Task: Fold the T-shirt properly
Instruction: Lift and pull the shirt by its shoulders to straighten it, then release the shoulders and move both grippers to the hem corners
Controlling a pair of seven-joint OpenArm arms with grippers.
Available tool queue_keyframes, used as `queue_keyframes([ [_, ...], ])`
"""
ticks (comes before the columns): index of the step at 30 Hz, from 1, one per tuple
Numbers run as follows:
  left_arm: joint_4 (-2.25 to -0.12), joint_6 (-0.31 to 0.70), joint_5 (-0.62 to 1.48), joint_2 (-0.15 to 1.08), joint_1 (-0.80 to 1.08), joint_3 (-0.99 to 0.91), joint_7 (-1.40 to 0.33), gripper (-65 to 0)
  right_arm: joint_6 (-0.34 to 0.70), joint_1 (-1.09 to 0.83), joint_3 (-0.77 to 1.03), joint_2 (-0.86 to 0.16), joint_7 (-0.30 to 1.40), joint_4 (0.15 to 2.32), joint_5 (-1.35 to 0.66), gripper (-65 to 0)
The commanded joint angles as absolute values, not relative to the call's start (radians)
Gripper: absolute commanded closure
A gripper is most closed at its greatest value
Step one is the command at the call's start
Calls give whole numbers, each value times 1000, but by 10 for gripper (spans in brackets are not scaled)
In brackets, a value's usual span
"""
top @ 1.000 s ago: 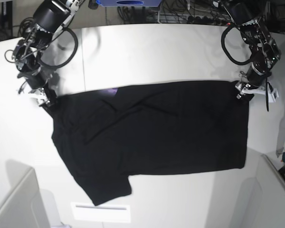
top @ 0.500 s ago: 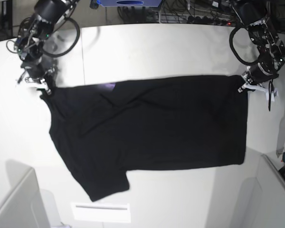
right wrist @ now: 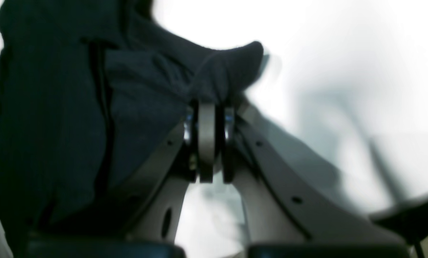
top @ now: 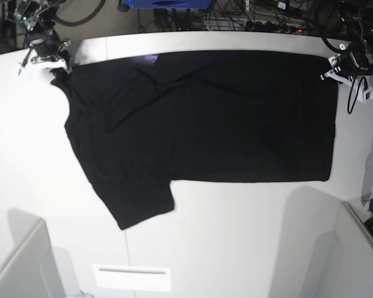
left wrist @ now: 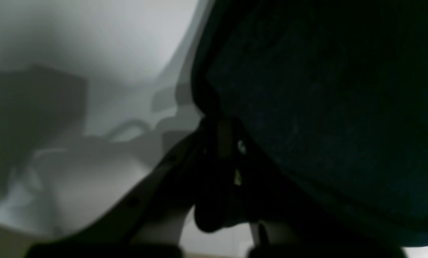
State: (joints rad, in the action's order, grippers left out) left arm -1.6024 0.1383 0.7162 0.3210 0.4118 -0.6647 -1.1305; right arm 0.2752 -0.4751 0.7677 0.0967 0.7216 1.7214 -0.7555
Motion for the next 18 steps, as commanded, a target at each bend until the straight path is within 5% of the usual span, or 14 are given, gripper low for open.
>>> queue_keyframes([
  [1, -1607, 130, 691, 334, 432, -670, -1156, 0, 280, -498, 773, 96, 699, 1758, -769, 0],
  [18, -1613, 130, 691, 329, 489, -674, -1155, 0, 280, -572, 773, 119, 699, 1796, -769, 0],
])
